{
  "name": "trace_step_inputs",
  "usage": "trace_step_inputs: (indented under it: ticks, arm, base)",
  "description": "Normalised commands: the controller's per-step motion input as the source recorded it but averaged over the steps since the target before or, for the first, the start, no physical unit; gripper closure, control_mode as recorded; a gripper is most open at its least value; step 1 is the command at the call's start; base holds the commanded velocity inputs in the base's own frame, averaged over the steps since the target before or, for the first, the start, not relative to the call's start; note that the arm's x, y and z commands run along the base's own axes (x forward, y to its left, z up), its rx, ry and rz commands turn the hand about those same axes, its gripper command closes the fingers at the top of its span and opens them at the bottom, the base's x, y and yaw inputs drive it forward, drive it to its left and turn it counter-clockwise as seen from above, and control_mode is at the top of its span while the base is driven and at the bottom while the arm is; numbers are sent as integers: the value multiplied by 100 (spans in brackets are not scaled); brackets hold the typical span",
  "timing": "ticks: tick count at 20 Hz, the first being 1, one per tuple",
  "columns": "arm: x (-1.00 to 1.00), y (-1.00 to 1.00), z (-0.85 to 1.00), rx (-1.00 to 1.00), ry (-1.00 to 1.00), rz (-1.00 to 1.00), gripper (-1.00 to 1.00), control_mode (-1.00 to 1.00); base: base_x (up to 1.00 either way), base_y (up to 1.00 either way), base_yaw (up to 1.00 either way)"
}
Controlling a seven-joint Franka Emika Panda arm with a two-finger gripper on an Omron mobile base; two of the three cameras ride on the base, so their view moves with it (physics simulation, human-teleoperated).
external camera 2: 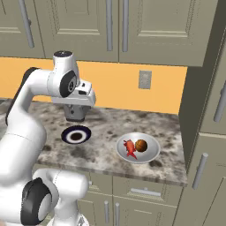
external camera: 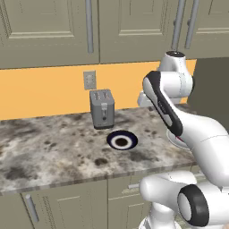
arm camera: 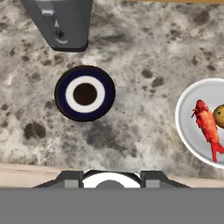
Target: Remove the orange from the bowl and place it on the small plate. Then place the bowl with only the fish in the microwave, close the door, and press the start button to microwave the fish.
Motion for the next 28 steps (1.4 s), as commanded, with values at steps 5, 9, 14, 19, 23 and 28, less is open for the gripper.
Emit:
trace_step_inputs:
  ticks: [5,9,14,19,23,28]
  arm:
    - [-20,-14,-7,2,-6,-4,-100,-100]
    - [-30,-93,-23,19,5,-20,-100,-100]
    - [3,-100,-64,28,23,-11,-100,-100]
    - [-1,-96,-77,3,21,-19,-100,-100]
    - [8,-64,-47,0,18,-17,-100,-100]
    - [31,-60,-21,0,21,-12,-100,-100]
  base:
    - [0,0,0]
    - [0,0,0]
    - [0,0,0]
    - [0,0,0]
    - [0,0,0]
    - [0,0,0]
